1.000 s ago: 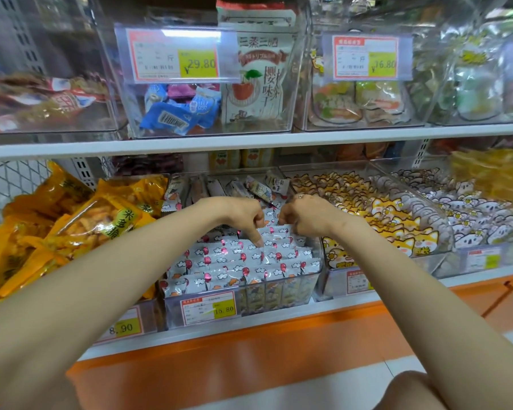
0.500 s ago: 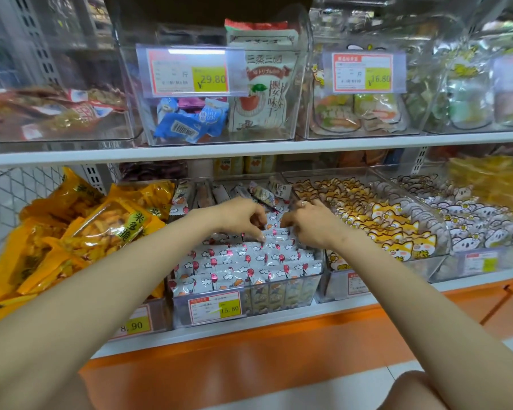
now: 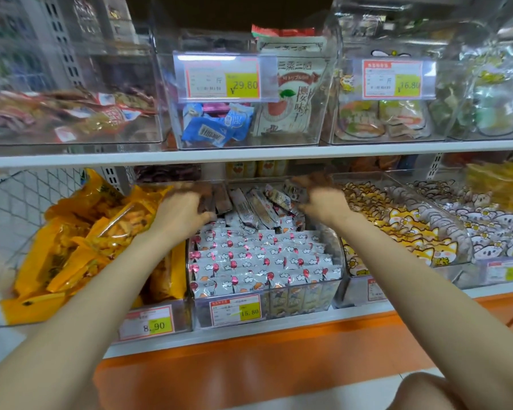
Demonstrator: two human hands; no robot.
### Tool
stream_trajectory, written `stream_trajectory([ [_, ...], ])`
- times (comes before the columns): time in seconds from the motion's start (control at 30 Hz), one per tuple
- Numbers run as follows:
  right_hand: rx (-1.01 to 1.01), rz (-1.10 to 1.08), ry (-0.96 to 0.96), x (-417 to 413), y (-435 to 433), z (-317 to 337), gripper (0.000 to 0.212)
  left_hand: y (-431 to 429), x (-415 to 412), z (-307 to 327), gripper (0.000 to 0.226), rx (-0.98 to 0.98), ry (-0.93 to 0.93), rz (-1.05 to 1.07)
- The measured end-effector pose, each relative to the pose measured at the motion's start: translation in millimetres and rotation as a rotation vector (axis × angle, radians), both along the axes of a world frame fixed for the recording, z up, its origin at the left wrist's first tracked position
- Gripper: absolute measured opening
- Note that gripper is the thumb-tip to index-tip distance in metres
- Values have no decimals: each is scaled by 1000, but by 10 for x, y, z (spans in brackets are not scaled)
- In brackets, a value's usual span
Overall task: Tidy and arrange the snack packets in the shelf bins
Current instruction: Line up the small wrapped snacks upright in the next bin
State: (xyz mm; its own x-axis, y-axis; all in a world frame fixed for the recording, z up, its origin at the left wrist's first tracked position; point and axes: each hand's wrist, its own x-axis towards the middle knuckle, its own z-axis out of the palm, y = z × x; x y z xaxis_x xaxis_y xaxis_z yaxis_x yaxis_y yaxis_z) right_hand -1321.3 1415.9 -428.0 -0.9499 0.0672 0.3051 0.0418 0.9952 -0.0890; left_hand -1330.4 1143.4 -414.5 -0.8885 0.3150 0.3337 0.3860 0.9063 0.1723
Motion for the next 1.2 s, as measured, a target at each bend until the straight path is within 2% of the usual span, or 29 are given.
stream_trajectory([
  [0.1,84,-53,-8,-99,-42,-30,63,-58,9,-80,47,-49,12,-20],
  [0.27,101,-118,16,-193,-84,-2,58,-78,39,-158,54,-96,25,-38],
  [0.37,62,-142,175,-116,-89,8,53,-79,16,-153,51,-117,16,-33],
  [0.47,-95,-131,292,53,-152,3,44,-60,-39,-122,48,-142,-13,-32],
  [0.57,-215,-105,223,262,-288,-4,42,-44,-54,-100,43,-57,2,-39],
  [0.7,-432,65,222,603,-499,-28,22,-90,-7,-66,35,49,128,-61],
  [0.77,-474,106,191,720,-603,-63,20,-100,68,-21,30,82,171,-71],
  [1.0,-485,160,191,868,-845,-209,26,-101,657,-4,24,18,207,-176],
  [1.13,-397,257,134,896,-933,-237,37,-138,911,-134,42,-117,46,-223],
  [1.2,-333,311,76,886,-949,-257,39,-177,908,-139,52,-154,40,-234],
])
